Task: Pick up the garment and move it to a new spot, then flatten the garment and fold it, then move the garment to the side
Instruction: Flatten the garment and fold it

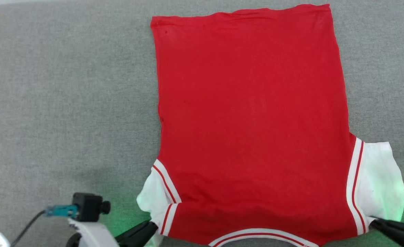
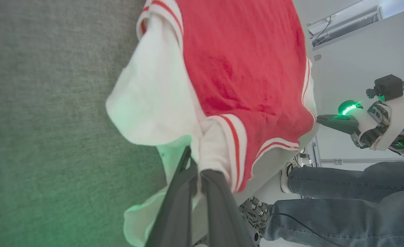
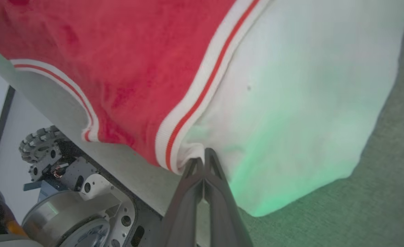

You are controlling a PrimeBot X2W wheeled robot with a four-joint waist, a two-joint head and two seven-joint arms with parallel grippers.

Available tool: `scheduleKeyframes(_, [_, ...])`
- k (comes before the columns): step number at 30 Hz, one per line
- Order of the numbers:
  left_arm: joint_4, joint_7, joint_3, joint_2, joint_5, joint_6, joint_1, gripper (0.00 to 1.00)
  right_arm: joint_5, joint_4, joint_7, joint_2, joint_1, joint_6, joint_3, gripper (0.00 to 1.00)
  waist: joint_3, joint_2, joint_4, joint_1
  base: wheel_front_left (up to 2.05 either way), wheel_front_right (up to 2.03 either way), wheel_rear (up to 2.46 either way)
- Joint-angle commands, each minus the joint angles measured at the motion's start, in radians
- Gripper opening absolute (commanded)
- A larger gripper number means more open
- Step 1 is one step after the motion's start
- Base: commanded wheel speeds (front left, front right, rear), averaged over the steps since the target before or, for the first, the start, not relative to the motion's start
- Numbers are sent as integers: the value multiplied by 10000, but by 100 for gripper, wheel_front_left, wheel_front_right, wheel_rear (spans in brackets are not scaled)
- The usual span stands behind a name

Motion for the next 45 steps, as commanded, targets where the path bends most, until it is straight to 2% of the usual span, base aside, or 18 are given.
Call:
scheduleKeyframes(1, [137, 29, -11, -109, 47, -42, -81, 0, -79, 133, 96, 145, 111, -15, -2, 0, 14, -1, 9, 0, 0, 0, 0])
scheduleKeyframes(8, [2082, -10, -219, -1195, 189, -376, -352, 0, -950, 1995, 768, 1987, 176, -29, 275, 0, 102, -1, -21, 0, 0, 0, 0])
scheduleKeyframes(13, [2871, -45, -255, -1648, 206, -628, -470, 0, -1596, 2978, 554, 2694, -4, -107, 231, 0, 164, -1, -97, 0, 0, 0, 0])
scheduleKeyframes(15, [2972, -74, -232, -1710, 210, -653, -483, 0, -1751, 3041, 310, 2767, -96, -122, 6, 37, 174, -1, -163, 0, 0, 0, 0])
scheduleKeyframes(16, [2989, -94, -228, -1727, 218, -670, -479, 0, -1762, 3089, 175, 2747, -107, -124, -137, 98, 168, -1, -195, 0, 0, 0, 0])
scheduleKeyframes(17, [2977, -111, -242, -1733, 256, -690, -478, 0, -1774, 3097, 73, 2688, -120, -130, -273, 100, 160, -1, -220, 0, 0, 0, 0])
scheduleKeyframes(19, [2909, -109, -279, -1754, 287, -717, -455, 0, -1797, 2856, 29, 2423, -11, -136, -436, 100, 142, -1, -248, 0, 0, 0, 0])
scheduleKeyframes(22, [2769, -91, -344, -1753, 385, -672, -459, 0, -1542, 2039, -177, 1653, 218, -146, -844, 100, 142, -1, -250, 0, 0, 0, 0])
scheduleKeyframes(26, [2444, -107, -406, -1831, 628, -624, -601, 0, -571, 37, -591, 115, 685, -15, -1622, 100, 199, -1, -107, 0, 0, 0, 0])
scheduleKeyframes(29, [2168, -80, -458, -1888, 831, -559, -723, 0, 317, -941, -940, -1198, 591, -17, -2460, 100, 301, -1, 34, 0, 0, 0, 0])
scheduleKeyframes(31, [2016, -62, -470, -1911, 1012, -530, -867, 0, 793, -1121, -956, -1575, 276, -15, -3010, 100, 429, -1, 155, 0, 0, 0, 0])
scheduleKeyframes(34, [1810, -28, -461, -1989, 1309, -405, -1166, 0, 835, -593, -533, -1843, -534, -15, -3880, 100, 683, -1, 392, 0, 0, 0, 0])
scheduleKeyframes(36, [1711, 39, -504, -2105, 1472, -387, -1375, 0, 550, -17, 88, -1505, -1252, -15, -4284, 100, 852, -1, 607, 0, 0, 0, 0])
scheduleKeyframes(40, [1704, 227, -557, -2358, 1803, -450, -1866, 0, -185, 1462, 1862, -176, -3122, -15, -4814, 100, 1291, -1, 1142, 0, 0, 0, 0])
scheduleKeyframes(45, [1939, 360, -695, -2999, 2050, -693, -2346, 0, -1861, 4511, 3594, 2297, -5761, -15, -4962, 100, 1909, -1, 1709, 0, 0, 0, 0])
